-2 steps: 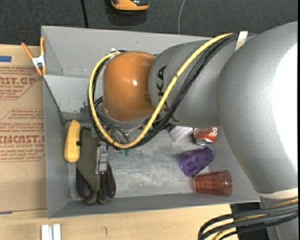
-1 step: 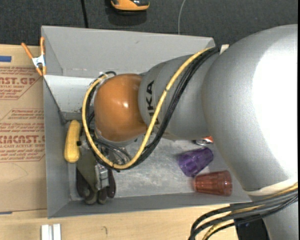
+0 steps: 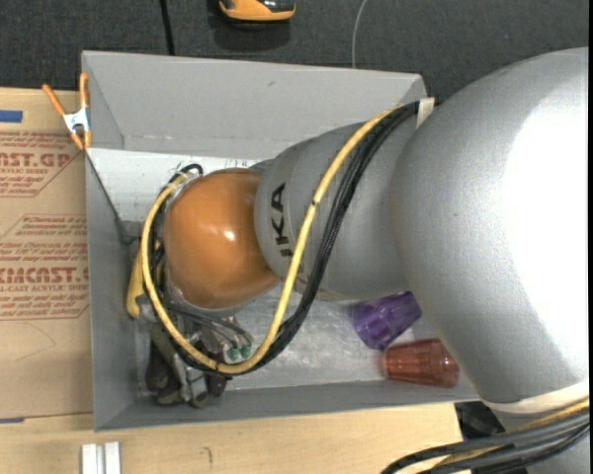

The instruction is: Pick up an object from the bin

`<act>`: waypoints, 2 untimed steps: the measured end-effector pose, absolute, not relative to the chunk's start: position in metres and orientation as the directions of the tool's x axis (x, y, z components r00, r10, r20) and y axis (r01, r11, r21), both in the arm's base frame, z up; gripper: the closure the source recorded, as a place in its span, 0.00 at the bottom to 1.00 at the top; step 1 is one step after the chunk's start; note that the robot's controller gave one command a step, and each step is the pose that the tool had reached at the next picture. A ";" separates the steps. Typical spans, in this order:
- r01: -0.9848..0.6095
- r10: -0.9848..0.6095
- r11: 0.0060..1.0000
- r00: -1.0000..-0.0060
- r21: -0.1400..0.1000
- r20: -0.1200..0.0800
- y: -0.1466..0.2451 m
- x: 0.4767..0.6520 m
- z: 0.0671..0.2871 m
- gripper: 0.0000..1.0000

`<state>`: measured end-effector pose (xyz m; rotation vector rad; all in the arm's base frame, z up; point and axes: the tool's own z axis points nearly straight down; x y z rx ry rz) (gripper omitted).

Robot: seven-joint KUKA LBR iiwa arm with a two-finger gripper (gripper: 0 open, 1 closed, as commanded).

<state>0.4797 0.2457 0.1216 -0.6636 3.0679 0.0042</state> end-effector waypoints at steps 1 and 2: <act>-0.649 -0.649 0.760 -0.760 0.000 -0.002 0.245 0.483 0.111 0.00; -0.548 -0.548 0.836 -0.836 0.002 -0.001 0.240 0.500 0.068 0.00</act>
Offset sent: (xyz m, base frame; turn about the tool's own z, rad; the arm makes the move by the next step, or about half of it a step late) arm 0.0199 -0.0071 -0.0516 -0.1555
